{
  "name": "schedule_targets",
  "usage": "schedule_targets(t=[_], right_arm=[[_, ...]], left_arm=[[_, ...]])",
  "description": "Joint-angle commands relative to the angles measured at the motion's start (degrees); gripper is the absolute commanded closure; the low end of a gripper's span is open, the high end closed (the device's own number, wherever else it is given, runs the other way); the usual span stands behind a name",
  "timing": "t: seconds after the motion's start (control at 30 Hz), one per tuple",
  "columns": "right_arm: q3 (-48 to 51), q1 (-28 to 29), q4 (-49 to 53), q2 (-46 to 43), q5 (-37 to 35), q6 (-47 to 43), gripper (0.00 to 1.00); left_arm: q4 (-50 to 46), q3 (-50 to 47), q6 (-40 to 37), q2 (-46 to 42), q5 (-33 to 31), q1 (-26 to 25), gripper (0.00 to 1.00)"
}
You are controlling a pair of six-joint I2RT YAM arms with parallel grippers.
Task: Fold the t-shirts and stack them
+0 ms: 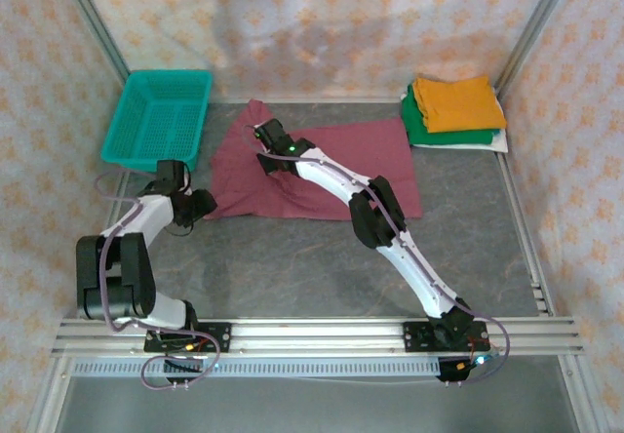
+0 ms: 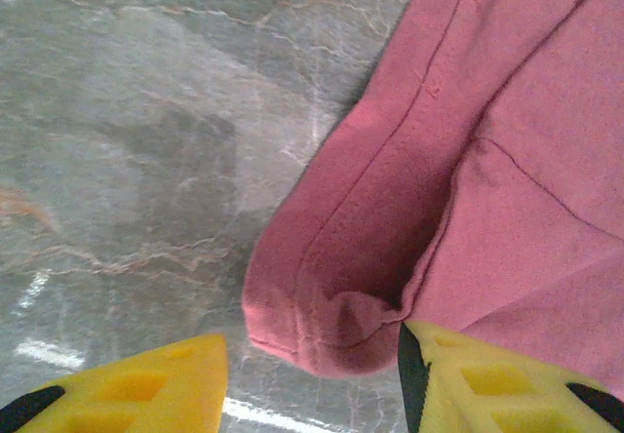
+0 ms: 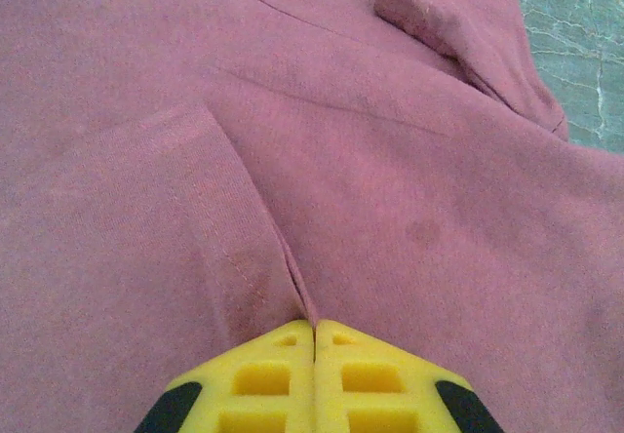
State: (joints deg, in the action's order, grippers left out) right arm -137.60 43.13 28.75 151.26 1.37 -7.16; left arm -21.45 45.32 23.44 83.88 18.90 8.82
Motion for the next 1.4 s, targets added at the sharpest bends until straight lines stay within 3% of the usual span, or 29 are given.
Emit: schedule_targets(t=[0.0,0.17,0.3,0.43,0.6,0.67,0.7,0.73,0.8,0.83,1.0,1.1,1.37], right_arm=[[-1.9,-0.8,1.2,0.4,-1.2,2.3,0.99],[-2.3,-0.8,1.3,-0.5,-0.1,3.4,0.95],[-2.0,-0.9,1.0,-1.7,0.2,3.7,0.96],[-1.8,-1.3,0.9,-1.9,-0.1,4.4,0.99],[-1.2,-1.7,0.7,-2.0,-0.7,5.1,1.00],[-1.2,-1.7,0.5,-2.1,-0.8,5.3,0.98],[-1.3,-1.7,0.4,-2.1,-1.1,5.7,0.93],[-1.3,-1.8,0.3,-2.1,-1.5,6.2,0.82],[-2.0,-2.1,0.5,-2.1,-2.5,7.3,0.60],[-2.6,-2.4,1.0,-2.1,-2.3,7.8,0.55],[-3.4,-3.8,4.8,-4.7,-4.4,10.3,0.46],[0.0,-4.3,5.7,-9.3,-1.7,10.8,0.44],[25.2,-3.6,-5.1,-24.2,14.5,14.4,0.56]], left_arm=[[2.0,3.2,-2.2,2.3,-0.2,-1.7,0.50],[2.5,5.3,-1.0,6.2,-2.6,-2.2,0.56],[0.1,7.3,-1.1,7.9,-6.4,-2.2,0.83],[-2.6,8.4,-0.9,6.8,-11.0,-2.1,1.00],[-7.2,11.2,-1.5,3.9,-14.5,-2.2,1.00],[-9.0,12.3,-1.7,3.7,-15.3,-2.2,0.79],[-9.7,12.9,-1.8,3.7,-15.8,-2.1,0.63],[-10.1,13.0,-1.9,3.8,-16.0,-2.1,0.56],[-10.3,12.8,-1.7,3.5,-16.2,-2.1,0.51],[-10.1,12.3,-1.5,3.1,-16.5,-2.1,0.45],[-9.5,11.3,-0.8,1.8,-17.4,-2.9,0.43],[-9.3,12.4,-1.4,1.9,-17.5,-6.0,0.45],[-2.7,13.8,0.5,9.3,-10.6,-7.9,0.53]])
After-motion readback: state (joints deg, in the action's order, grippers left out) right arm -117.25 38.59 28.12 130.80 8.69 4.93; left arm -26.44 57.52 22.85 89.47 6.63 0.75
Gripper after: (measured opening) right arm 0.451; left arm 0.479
